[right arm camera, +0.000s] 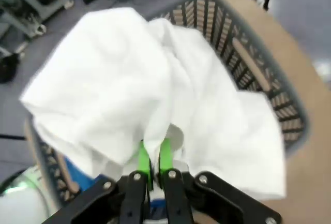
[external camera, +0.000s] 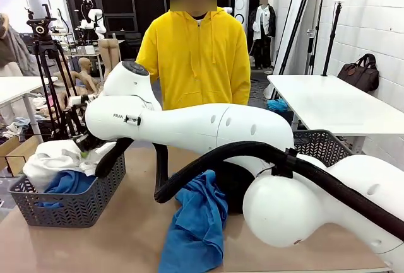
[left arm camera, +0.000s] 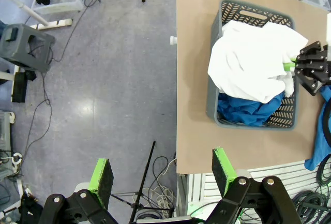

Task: Sort the tops and bottoms.
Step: Sort the clothes according to human instructions.

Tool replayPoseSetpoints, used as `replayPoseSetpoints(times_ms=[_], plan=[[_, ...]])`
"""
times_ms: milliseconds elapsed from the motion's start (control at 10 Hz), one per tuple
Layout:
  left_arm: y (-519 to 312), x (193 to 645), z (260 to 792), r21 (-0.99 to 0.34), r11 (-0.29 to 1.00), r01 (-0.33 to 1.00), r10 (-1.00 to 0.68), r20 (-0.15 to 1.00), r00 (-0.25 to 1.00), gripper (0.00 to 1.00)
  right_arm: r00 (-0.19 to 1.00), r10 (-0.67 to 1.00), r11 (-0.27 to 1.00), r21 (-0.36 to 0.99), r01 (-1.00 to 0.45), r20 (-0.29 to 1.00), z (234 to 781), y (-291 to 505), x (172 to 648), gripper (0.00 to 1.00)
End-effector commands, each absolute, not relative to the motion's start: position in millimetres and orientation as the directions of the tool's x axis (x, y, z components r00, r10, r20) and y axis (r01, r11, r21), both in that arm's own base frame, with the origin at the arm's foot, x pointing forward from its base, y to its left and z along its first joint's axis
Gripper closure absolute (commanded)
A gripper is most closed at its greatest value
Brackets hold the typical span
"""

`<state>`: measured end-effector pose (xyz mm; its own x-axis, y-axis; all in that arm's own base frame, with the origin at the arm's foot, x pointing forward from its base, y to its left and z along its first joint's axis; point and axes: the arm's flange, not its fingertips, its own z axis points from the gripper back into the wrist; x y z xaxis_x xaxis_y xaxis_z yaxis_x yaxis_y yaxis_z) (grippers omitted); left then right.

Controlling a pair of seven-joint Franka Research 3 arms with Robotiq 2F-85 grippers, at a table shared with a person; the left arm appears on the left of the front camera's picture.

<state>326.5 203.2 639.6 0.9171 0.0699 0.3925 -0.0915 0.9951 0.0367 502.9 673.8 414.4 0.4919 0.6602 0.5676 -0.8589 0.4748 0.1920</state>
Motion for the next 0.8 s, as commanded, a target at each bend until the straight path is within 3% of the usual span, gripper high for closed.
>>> replayPoseSetpoints(times_ms=[0, 300, 700], plan=[[205, 326, 640, 0.037, 0.995, -0.098, 0.075, 0.394, 0.916, 0.0, 0.504, 0.722, 0.451, 0.231, -0.862, 0.473, 432, 831, 623, 1.0], [205, 326, 640, 0.037, 0.995, -0.098, 0.075, 0.394, 0.916, 0.0, 0.456, 0.785, 0.383, 0.25, -0.889, 0.418, 408, 832, 615, 1.0], [205, 326, 640, 0.037, 0.995, -0.098, 0.075, 0.394, 0.916, 0.0, 0.346, 0.748, 0.306, 0.167, -0.937, 0.566, 473, 836, 609, 1.0]])
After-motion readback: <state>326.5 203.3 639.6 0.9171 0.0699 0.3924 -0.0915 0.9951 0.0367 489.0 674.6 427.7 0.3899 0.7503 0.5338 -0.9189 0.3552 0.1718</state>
